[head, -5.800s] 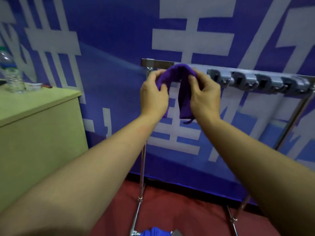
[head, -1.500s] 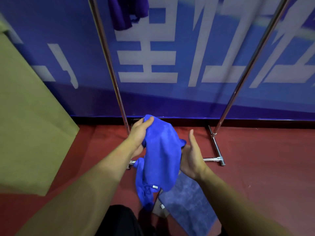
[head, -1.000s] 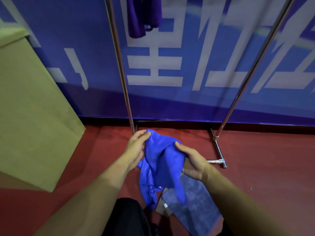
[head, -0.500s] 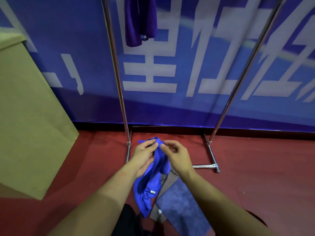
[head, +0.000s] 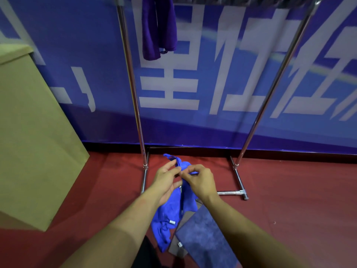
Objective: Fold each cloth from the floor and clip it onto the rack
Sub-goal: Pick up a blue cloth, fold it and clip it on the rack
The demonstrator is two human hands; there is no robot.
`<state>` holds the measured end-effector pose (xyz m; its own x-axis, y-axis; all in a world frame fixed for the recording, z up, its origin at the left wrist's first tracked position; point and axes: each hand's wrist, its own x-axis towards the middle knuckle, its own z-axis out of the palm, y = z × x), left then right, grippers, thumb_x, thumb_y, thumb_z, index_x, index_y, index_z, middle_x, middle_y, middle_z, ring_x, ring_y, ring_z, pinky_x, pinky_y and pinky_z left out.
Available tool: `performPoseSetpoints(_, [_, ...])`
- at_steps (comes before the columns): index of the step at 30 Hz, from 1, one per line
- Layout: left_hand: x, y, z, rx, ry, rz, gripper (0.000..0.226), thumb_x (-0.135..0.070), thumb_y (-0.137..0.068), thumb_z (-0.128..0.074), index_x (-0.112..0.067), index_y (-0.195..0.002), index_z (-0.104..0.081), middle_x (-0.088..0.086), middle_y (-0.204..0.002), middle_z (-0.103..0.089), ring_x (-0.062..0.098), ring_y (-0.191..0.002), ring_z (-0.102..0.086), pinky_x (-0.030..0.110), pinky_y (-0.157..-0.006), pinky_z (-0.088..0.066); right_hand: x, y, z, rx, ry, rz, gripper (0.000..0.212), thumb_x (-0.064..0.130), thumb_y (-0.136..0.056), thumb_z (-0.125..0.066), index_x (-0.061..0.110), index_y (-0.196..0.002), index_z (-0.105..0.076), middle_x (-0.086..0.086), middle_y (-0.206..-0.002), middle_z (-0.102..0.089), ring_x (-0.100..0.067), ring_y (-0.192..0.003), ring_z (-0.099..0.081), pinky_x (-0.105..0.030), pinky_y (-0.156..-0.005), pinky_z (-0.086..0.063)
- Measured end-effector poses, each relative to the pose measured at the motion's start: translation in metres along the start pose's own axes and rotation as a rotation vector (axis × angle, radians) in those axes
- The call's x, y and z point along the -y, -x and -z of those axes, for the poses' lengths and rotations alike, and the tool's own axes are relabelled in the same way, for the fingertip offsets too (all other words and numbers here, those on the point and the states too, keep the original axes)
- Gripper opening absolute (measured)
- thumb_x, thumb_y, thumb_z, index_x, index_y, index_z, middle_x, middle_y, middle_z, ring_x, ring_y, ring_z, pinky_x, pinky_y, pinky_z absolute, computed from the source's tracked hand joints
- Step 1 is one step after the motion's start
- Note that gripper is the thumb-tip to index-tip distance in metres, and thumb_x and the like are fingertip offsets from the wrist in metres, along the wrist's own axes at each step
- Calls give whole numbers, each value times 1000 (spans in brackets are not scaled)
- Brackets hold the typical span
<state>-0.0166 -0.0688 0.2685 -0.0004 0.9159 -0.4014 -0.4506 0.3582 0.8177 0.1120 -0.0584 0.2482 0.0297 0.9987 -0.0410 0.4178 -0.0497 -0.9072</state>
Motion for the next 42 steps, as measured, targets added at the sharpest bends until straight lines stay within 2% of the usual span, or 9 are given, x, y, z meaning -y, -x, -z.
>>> performPoseSetpoints(4, [-3, -1, -4, -42, -85, -42, 31, 4, -99, -49, -22, -100, -67, 16, -94, -65, 27, -88, -55, 39, -72, -52, 2, -4, 4, -17, 8, 7, 8, 24, -86, -72, 24, -77, -72, 1, -89, -74, -14, -84, -69, -30, -81, -54])
performPoseSetpoints(8, [-4, -12, 11, -172, -244, -128, 36, 2, -99, -44, -24, -121, -60, 12, -101, -65, 28, -82, -62, 36, -62, -56, -13, -15, 8, -144, -76, -84, 9, 20, -97, -53, 24, -89, -51, -6, -89, -68, -32, -86, -68, -52, -83, -55])
performPoseSetpoints(11, [-9, -15, 42, -230, -461, -251, 41, 4, -96, -37, -30, -104, -58, 7, -87, -56, 22, -68, -53, 36, -54, -56, -28, -23, 30, -199, -119, -136, 21, 6, -96, -47, 27, -93, -47, -7, -87, -62, -27, -79, -60, -47, -78, -54])
performPoseSetpoints(15, [-15, -20, 73, -249, -565, -265, 43, 3, -99, -34, -24, -86, -64, 10, -84, -62, 22, -68, -52, 31, -61, -46, -26, -26, 52, -82, -347, -181, 49, -16, -88, -38, 19, -88, -73, -17, -89, -70, -25, -77, -61, -37, -74, -52])
performPoseSetpoints(18, [-20, -24, 83, -265, -486, -231, 40, 5, -99, -41, -25, -96, -67, 17, -101, -66, 25, -80, -57, 37, -71, -48, -19, -25, 65, -49, -360, -207, 35, -9, -92, -47, 9, -111, -71, -7, -87, -69, -14, -70, -58, -24, -60, -51])
performPoseSetpoints(23, [-31, -20, 96, -230, -453, -283, 49, 15, -93, -50, -29, -110, -63, 8, -105, -67, 21, -87, -61, 37, -79, -51, -24, -32, 83, -112, -230, -41, 31, -5, -85, -71, 10, -112, -72, -7, -107, -73, -14, -89, -65, -32, -87, -55])
performPoseSetpoints(29, [-43, -17, 113, -259, -594, -329, 23, 11, -92, -57, -9, -97, -69, 13, -90, -70, 19, -78, -61, 12, -59, -47, -29, -41, 100, -85, -127, -13, 24, -10, -92, -58, 4, -98, -77, -10, -92, -74, -4, -74, -63, -13, -69, -48])
performPoseSetpoints(35, [-49, -17, 137, -279, -504, -316, 28, 3, -97, -56, -16, -112, -70, 11, -108, -72, 20, -93, -63, 31, -79, -49, -35, -43, 117, -185, -343, -113, 36, -12, -93, -48, 8, -112, -72, -12, -90, -66, -17, -69, -50, -19, -54, -44])
performPoseSetpoints(42, [-58, -12, 128, -190, -414, -306, 31, 5, -93, -61, -14, -117, -64, 15, -101, -70, 21, -87, -64, 23, -73, -54, -35, -43, 117, -129, -345, -123, 54, -26, -82, -46, 4, -122, -65, -17, -92, -68, -22, -76, -60, -22, -63, -51])
